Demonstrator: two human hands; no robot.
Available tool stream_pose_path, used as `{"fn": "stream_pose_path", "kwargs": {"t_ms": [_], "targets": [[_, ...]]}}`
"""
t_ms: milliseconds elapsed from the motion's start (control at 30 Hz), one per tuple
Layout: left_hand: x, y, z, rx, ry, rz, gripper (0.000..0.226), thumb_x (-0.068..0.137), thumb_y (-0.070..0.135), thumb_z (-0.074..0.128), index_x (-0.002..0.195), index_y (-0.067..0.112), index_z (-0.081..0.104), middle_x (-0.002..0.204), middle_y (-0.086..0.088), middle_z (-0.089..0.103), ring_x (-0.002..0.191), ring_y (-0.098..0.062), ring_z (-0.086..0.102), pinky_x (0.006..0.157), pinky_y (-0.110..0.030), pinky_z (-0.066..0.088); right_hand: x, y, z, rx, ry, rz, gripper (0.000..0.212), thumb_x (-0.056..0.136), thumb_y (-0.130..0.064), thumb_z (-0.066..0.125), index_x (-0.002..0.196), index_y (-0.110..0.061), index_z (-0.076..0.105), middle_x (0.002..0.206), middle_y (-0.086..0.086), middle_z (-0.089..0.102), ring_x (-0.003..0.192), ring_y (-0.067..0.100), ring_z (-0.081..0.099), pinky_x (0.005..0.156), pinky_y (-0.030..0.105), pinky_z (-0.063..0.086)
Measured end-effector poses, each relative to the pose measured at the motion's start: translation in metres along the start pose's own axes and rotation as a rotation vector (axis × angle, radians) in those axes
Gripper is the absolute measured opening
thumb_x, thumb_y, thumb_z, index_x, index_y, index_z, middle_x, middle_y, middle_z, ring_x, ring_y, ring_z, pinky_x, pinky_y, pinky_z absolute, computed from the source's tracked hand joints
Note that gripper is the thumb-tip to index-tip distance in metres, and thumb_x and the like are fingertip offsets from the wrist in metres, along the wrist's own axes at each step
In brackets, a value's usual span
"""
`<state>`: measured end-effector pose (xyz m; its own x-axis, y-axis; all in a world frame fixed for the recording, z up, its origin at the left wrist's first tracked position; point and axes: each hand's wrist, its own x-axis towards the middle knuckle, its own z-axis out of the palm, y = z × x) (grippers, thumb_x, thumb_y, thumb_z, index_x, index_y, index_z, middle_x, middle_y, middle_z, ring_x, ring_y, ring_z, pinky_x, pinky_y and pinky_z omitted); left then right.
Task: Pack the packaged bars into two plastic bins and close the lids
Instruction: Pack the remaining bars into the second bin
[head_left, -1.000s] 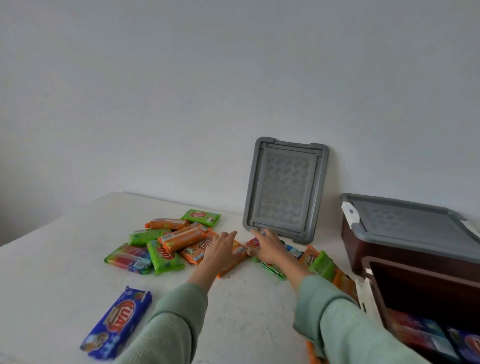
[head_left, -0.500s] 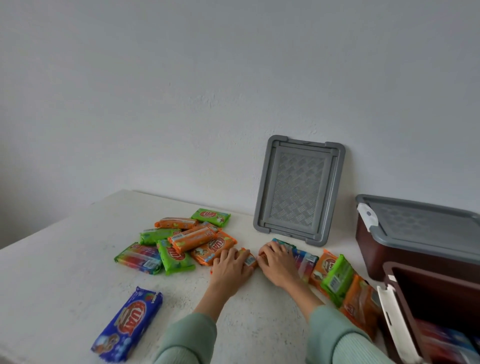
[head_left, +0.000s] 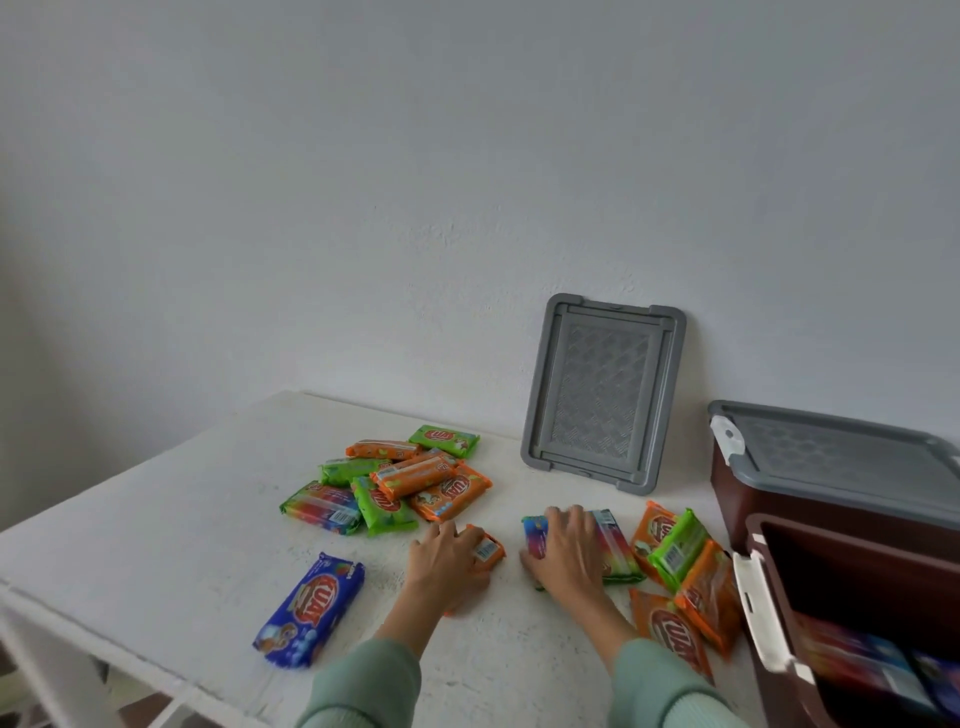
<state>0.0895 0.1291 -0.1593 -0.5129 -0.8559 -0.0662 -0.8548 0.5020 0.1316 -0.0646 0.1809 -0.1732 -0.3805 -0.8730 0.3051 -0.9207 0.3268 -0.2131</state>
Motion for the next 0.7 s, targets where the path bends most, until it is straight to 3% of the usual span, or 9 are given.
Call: {"fn": "stream_pose_path", "kwargs": {"t_ms": [33, 100, 267, 367, 467, 567, 700], "targets": [[-0.002, -0.001, -0.002, -0.007, -0.029, -0.002, 0.059, 0.089, 0.050, 0.047, 0.141, 0.032, 0.027, 0.140, -0.009, 0.036, 0.129, -0.027, 0.035, 0.099, -0.040, 0.041, 0.003, 0.001, -0.004, -0.021, -0.105, 0.089, 0.064, 0.080, -0.052, 0.060, 0.129, -0.014, 0.043, 0.131, 0.011, 0.042, 0.123, 0.027, 0.040, 0.099, 0.032, 0.038], [-0.008, -0.001, -0.005, -0.022, -0.064, -0.019, 0.061, 0.089, 0.049, 0.049, 0.143, 0.033, 0.024, 0.140, -0.011, 0.034, 0.129, -0.030, 0.034, 0.100, -0.042, 0.042, 0.007, 0.000, -0.008, -0.065, -0.271, 0.109, 0.071, 0.087, -0.053, 0.050, 0.142, -0.014, 0.028, 0.144, 0.014, 0.030, 0.133, 0.030, 0.027, 0.108, 0.035, 0.029], [-0.022, -0.001, -0.007, -0.029, -0.081, -0.044, 0.062, 0.089, 0.048, 0.051, 0.143, 0.034, 0.025, 0.136, -0.011, 0.038, 0.123, -0.031, 0.039, 0.097, -0.040, 0.044, -0.010, -0.001, -0.016, -0.060, -0.411, -0.125, 0.061, 0.095, -0.037, 0.045, 0.149, -0.024, 0.019, 0.156, 0.008, 0.015, 0.143, 0.029, 0.014, 0.114, 0.040, 0.022], [-0.034, -0.001, -0.008, -0.016, -0.069, -0.043, 0.062, 0.089, 0.046, 0.051, 0.144, 0.033, 0.026, 0.135, -0.010, 0.040, 0.122, -0.029, 0.040, 0.095, -0.037, 0.043, -0.030, 0.001, -0.019, 0.072, -0.391, -0.111, 0.058, 0.091, -0.033, 0.052, 0.145, -0.027, 0.030, 0.152, 0.010, 0.025, 0.136, 0.030, 0.028, 0.111, 0.037, 0.027], [-0.042, -0.004, -0.012, -0.051, -0.074, -0.029, 0.063, 0.086, 0.044, 0.058, 0.142, 0.031, 0.033, 0.135, -0.006, 0.046, 0.120, -0.025, 0.044, 0.096, -0.032, 0.043, -0.038, -0.004, -0.026, 0.146, -0.381, -0.028, 0.058, 0.083, -0.027, 0.064, 0.136, -0.027, 0.041, 0.135, 0.009, 0.043, 0.123, 0.028, 0.040, 0.100, 0.032, 0.037], [-0.049, -0.003, -0.025, -0.111, -0.079, -0.016, 0.062, 0.084, 0.040, 0.063, 0.140, 0.029, 0.039, 0.130, -0.001, 0.054, 0.113, -0.017, 0.053, 0.091, -0.025, 0.047, -0.040, -0.011, -0.045, 0.174, -0.375, 0.008, 0.074, 0.075, -0.018, 0.073, 0.138, -0.025, 0.034, 0.133, 0.009, 0.040, 0.124, 0.027, 0.039, 0.096, 0.034, 0.042], [-0.054, 0.021, -0.076, -0.057, -0.010, 0.057, 0.065, 0.082, 0.040, 0.065, 0.140, 0.031, 0.037, 0.131, -0.003, 0.053, 0.111, -0.019, 0.057, 0.086, -0.026, 0.049, -0.028, -0.007, -0.100, 0.149, -0.282, -0.004, 0.097, 0.069, -0.023, 0.080, 0.146, -0.022, 0.021, 0.140, 0.013, 0.032, 0.130, 0.032, 0.032, 0.101, 0.040, 0.038]]}}
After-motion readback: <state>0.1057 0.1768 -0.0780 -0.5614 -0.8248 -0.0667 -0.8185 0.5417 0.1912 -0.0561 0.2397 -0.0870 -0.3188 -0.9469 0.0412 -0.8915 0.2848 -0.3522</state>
